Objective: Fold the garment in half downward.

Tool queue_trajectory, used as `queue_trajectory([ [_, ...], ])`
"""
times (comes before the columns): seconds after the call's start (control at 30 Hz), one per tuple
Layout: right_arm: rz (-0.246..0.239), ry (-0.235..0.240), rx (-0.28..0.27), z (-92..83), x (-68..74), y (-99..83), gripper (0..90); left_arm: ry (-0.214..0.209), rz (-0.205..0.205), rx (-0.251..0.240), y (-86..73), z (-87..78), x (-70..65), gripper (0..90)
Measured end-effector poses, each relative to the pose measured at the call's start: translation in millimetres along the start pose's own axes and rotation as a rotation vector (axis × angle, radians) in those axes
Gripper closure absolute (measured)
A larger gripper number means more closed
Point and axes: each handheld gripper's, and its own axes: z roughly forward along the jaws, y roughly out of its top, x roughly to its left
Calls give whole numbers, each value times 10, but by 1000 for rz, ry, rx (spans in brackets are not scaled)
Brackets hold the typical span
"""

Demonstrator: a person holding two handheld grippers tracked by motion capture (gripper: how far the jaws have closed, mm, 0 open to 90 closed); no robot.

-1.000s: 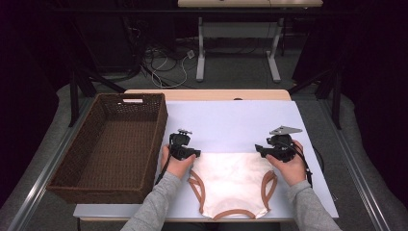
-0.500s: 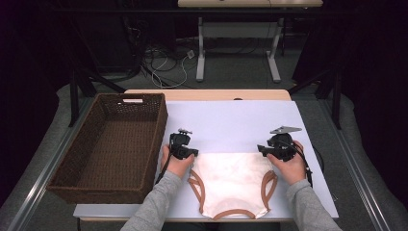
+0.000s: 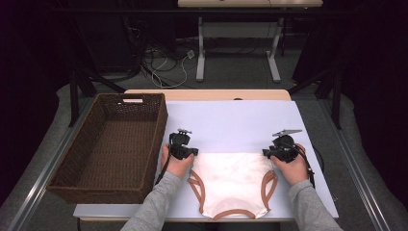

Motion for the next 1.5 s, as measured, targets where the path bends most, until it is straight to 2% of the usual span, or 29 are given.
queue_trajectory([
  [0.23, -8, 26, 28, 22, 12, -16, 691, -4, 4, -1, 1, -11, 7, 875],
  [0.37, -22, 34, 32, 26, 28, -15, 757, -4, 7, -1, 2, -12, 6, 875],
  [0.43, -9, 44, 41, 20, 37, -14, 806, -4, 8, -2, 2, -11, 3, 875],
  [0.57, -12, 48, 37, 10, 44, -7, 869, -4, 8, -6, 6, -17, 0, 876],
  [0.73, 4, 60, 19, -41, 32, 3, 878, -8, 4, -22, 13, -46, -4, 877],
  [1.0, 30, 88, -51, -209, 5, 59, 880, -10, 15, -56, 44, -147, -47, 878],
  [1.1, 27, 83, -70, -305, 6, 112, 880, -4, 28, -68, 69, -195, -54, 878],
  [1.27, 17, 77, -92, -425, 8, 238, 880, -7, 25, -103, 132, -268, -83, 878],
  [1.4, 7, 68, -99, -466, 24, 343, 880, -9, 14, -123, 216, -312, -84, 878],
  [1.5, -3, 51, -103, -469, 30, 413, 880, -3, 25, -129, 280, -329, -79, 878],
])
